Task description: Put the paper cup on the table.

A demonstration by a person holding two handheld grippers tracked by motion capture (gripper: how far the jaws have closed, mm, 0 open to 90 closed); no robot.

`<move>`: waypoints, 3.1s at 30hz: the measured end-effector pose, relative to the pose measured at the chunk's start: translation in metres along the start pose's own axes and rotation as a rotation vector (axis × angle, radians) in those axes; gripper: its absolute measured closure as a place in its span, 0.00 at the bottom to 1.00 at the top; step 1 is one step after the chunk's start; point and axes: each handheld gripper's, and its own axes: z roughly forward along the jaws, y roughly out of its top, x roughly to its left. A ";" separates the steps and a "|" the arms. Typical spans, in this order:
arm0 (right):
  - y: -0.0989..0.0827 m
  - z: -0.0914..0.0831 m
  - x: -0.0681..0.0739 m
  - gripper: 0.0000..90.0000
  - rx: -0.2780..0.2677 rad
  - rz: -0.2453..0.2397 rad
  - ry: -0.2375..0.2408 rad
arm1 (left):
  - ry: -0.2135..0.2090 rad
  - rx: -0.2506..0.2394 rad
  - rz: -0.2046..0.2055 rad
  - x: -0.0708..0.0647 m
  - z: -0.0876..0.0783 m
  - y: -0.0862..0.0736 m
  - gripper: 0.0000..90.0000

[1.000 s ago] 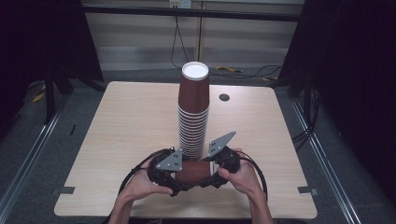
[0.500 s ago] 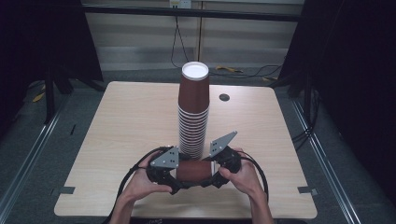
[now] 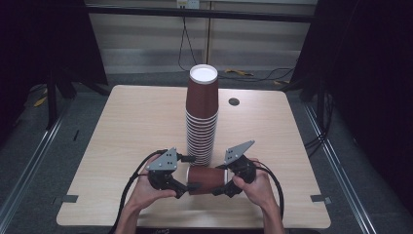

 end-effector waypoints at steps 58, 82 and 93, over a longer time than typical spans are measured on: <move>-0.025 -0.001 -0.003 0.23 -0.326 0.014 0.023 | 0.042 -0.147 -0.098 -0.009 -0.018 -0.029 0.17; -0.017 0.006 0.000 0.23 -0.325 -0.028 0.065 | 0.039 -0.130 -0.103 -0.003 -0.010 -0.030 0.07; -0.014 0.005 0.001 0.23 -0.326 -0.039 0.063 | 0.034 -0.141 -0.122 0.000 -0.007 -0.030 0.00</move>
